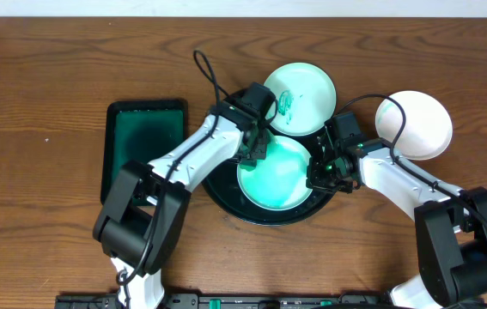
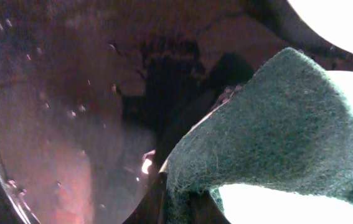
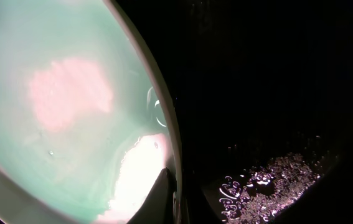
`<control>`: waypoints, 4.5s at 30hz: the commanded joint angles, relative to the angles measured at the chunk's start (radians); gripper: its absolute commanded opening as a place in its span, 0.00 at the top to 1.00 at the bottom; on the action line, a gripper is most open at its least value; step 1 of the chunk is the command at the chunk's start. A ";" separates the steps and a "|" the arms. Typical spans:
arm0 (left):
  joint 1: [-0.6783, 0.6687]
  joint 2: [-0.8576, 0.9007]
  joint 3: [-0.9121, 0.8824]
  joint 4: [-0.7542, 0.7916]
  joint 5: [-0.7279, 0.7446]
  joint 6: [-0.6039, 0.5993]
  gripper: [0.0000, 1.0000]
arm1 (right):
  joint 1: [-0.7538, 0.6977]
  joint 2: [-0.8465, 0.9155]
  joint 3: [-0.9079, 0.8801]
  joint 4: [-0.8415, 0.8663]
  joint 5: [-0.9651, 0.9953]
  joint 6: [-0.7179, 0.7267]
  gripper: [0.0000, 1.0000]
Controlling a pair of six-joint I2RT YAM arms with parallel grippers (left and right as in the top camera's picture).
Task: Clean dirty plates on tray and stack at the side
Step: 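Scrub the lower plate with the sponge while right gripper holds rim, then continue scrubbing the lower plate surface with the left-held sponge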
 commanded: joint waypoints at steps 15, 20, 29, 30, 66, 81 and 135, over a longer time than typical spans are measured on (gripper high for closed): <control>-0.145 0.109 0.026 0.072 0.000 0.056 0.93 | 0.005 0.044 -0.026 -0.034 0.089 -0.031 0.99; -0.165 0.145 0.025 0.072 0.081 0.076 0.92 | 0.005 0.044 -0.026 -0.035 0.089 -0.039 0.99; -0.225 0.148 0.025 0.079 0.367 0.277 0.93 | 0.005 0.044 -0.026 -0.035 0.089 -0.039 0.98; -0.229 0.148 0.025 0.080 0.385 0.284 0.93 | 0.005 0.044 -0.026 -0.036 0.089 -0.039 0.99; 0.219 0.148 0.026 -0.174 0.053 0.086 0.93 | 0.005 0.044 -0.026 -0.039 0.088 -0.039 0.99; -0.004 0.148 0.026 -0.031 0.433 0.259 0.93 | 0.005 0.044 -0.026 -0.038 0.089 -0.039 0.99; -0.137 0.094 0.043 0.209 -0.245 0.617 0.93 | 0.005 0.044 -0.026 -0.024 0.089 -0.047 0.99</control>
